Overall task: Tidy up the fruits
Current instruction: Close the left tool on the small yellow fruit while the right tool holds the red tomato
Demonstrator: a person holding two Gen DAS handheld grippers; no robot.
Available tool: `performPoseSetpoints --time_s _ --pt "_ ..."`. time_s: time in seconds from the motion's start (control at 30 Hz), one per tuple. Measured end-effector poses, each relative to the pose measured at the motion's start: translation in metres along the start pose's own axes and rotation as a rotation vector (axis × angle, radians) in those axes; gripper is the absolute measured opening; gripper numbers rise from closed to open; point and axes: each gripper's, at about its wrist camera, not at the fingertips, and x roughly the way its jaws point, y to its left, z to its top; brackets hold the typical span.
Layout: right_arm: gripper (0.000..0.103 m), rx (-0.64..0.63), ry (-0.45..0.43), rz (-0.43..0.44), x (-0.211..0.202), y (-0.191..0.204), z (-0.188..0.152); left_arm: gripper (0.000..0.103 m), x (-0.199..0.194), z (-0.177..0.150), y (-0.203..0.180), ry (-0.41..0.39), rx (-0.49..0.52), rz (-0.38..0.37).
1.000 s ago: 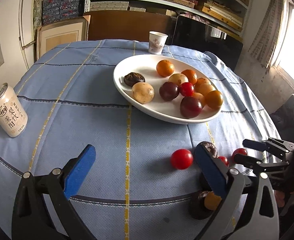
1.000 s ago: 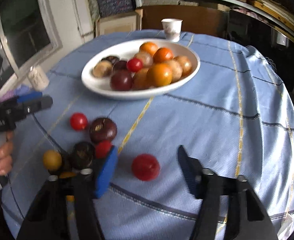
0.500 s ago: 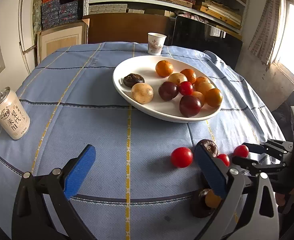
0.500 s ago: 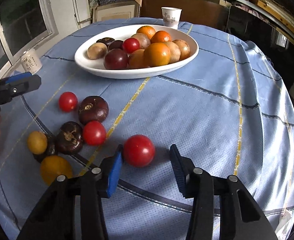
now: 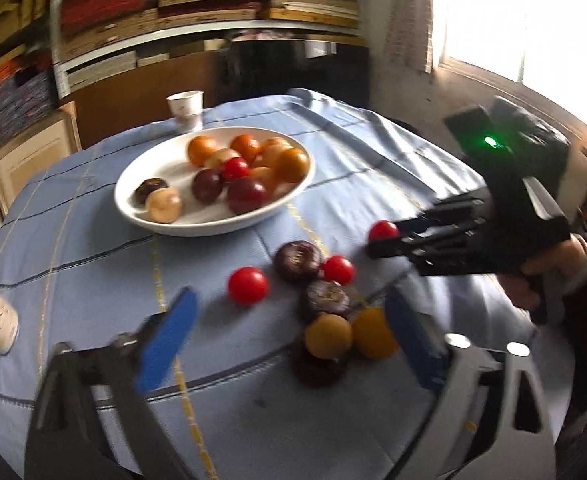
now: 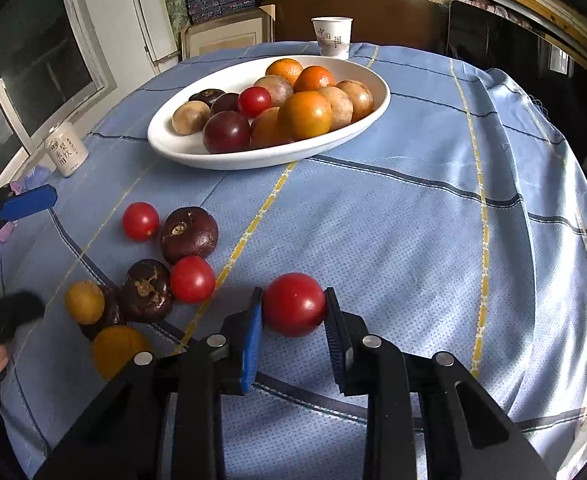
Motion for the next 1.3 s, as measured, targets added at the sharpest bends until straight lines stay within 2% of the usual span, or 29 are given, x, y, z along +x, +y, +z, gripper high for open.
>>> performPoseSetpoints --time_s 0.13,0.37,0.47,0.53,0.63,0.77,0.93,1.03,1.3 --pt "0.030 -0.005 0.000 -0.005 0.000 0.001 0.000 0.063 0.009 -0.003 0.003 0.047 -0.015 -0.046" --pt "0.030 -0.008 -0.001 -0.009 0.000 0.001 -0.001 0.063 0.011 -0.007 -0.006 0.066 0.027 -0.069" --pt "0.030 -0.008 -0.001 -0.009 0.000 0.001 -0.001 0.063 0.016 -0.010 -0.012 0.085 0.055 -0.057" --pt "0.030 -0.009 -0.001 -0.010 0.000 0.001 -0.001 0.056 0.018 -0.011 -0.014 0.094 0.063 -0.056" --pt "0.031 -0.013 -0.002 -0.012 0.000 0.001 -0.001 0.051 0.019 -0.012 -0.013 0.102 0.061 -0.060" --pt "0.031 -0.019 -0.003 -0.016 0.000 0.002 -0.001 0.050 0.020 -0.013 -0.014 0.108 0.062 -0.059" --pt "0.031 -0.026 -0.004 -0.021 0.000 0.003 -0.001 0.032 0.025 -0.014 -0.014 0.132 0.066 -0.073" --pt "0.031 -0.026 -0.004 -0.021 0.000 0.003 -0.001 0.026 0.027 -0.014 -0.014 0.139 0.062 -0.076" --pt "0.030 -0.033 -0.007 -0.020 -0.001 0.003 -0.002 0.026 0.026 -0.014 -0.013 0.130 0.054 -0.076"
